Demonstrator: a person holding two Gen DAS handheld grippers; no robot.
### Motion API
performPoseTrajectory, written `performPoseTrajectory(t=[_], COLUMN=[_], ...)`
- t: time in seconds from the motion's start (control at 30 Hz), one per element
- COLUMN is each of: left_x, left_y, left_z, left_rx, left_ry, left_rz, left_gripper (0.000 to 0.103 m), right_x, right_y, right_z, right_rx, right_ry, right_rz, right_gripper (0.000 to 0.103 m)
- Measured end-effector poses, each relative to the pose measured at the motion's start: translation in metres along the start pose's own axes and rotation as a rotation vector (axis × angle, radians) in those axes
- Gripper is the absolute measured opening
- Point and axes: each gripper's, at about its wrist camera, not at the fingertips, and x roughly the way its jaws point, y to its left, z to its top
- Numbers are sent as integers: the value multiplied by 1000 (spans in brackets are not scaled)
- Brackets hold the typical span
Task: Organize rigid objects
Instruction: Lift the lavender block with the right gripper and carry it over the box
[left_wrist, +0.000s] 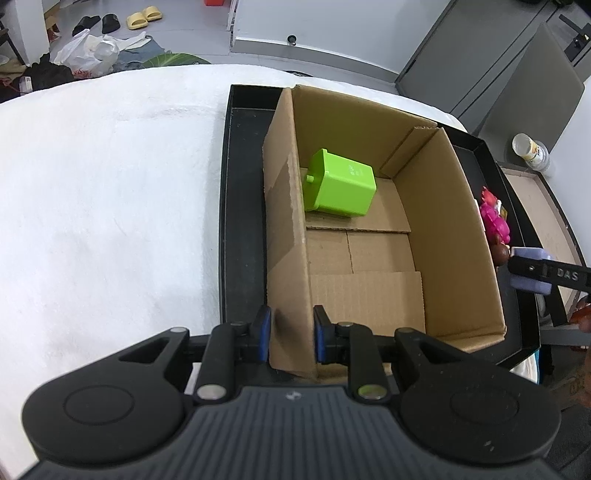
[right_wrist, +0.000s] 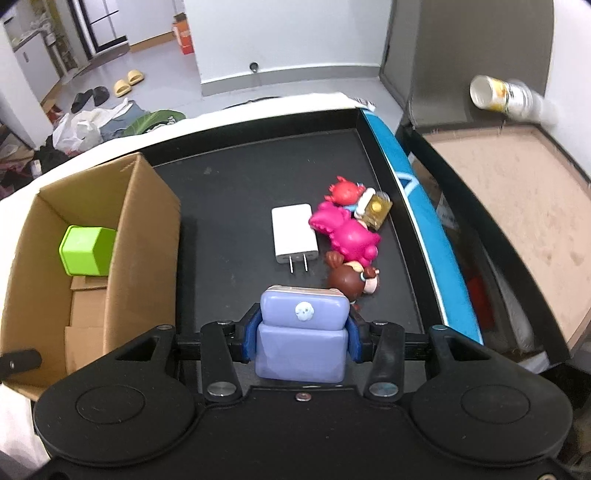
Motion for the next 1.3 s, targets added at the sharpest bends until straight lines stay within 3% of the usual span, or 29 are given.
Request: performPoseTrajectory(t=[0.2,0.33,0.63,1.3], left_x=[-2,-4,-11,-11], left_y=[0,0,-2,5], left_z=[1,0,-2,-5], left_rx=[-1,-1,10,-7], left_ry=[-3,-3,-18,-28], left_rz=[-1,-3,-25,-51], left_gripper=[22,22,22,18], right_x=[-16,-30,-53,-40], right_y=[9,17,57,130], right_z=[8,22,47,55], right_rx=[-23,-9,-85,-219], right_ry=[-31,-40,-103,-108], right_rz=[15,88,101,162], right_gripper=[44,44,44,44])
